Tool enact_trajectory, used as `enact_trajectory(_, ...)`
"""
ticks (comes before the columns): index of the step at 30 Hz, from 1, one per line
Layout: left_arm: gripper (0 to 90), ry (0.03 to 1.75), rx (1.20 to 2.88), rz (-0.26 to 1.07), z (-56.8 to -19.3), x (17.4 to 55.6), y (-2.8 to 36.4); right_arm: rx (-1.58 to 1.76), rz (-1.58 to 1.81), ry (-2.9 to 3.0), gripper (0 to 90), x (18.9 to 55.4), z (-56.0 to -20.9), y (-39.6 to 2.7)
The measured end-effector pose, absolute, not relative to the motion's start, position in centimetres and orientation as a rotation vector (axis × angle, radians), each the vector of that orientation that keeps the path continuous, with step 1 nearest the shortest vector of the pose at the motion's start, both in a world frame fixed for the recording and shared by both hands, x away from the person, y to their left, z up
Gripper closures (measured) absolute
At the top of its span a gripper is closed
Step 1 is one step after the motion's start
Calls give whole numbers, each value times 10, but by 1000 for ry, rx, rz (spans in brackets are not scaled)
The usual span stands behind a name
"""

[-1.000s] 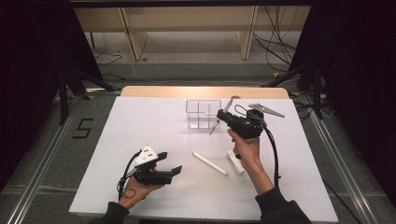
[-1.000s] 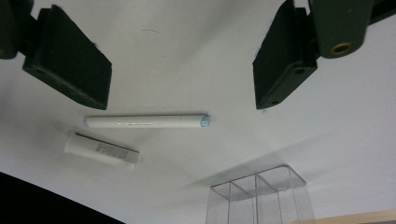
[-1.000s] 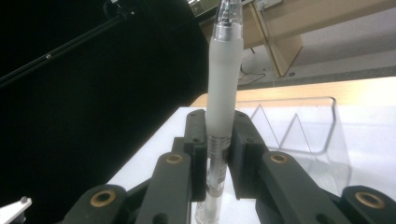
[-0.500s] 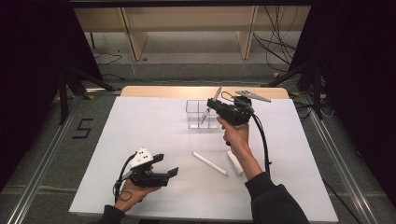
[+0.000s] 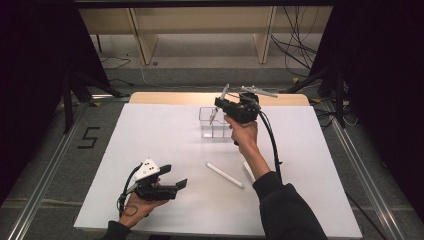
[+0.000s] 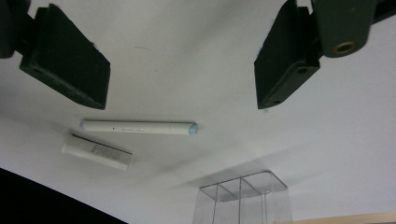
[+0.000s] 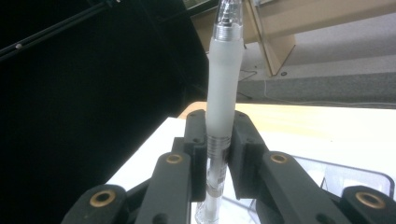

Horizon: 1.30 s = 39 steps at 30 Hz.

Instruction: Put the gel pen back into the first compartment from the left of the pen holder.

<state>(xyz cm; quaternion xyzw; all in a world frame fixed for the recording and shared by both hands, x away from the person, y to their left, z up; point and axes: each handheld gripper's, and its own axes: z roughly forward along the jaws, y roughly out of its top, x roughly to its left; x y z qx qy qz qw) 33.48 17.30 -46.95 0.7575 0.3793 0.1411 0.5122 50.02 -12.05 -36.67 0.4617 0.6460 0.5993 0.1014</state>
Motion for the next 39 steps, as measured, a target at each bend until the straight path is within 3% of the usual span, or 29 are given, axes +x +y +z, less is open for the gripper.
enact_trajectory(21, 179, 919, 1801, 318, -470, 333, 177, 1434, 1653, 1888, 795, 539, -371, -95)
enact_trajectory(39, 175, 910, 1807, 324, -469, 332, 177, 1427, 1547, 1930, 793, 550, -381, -78)
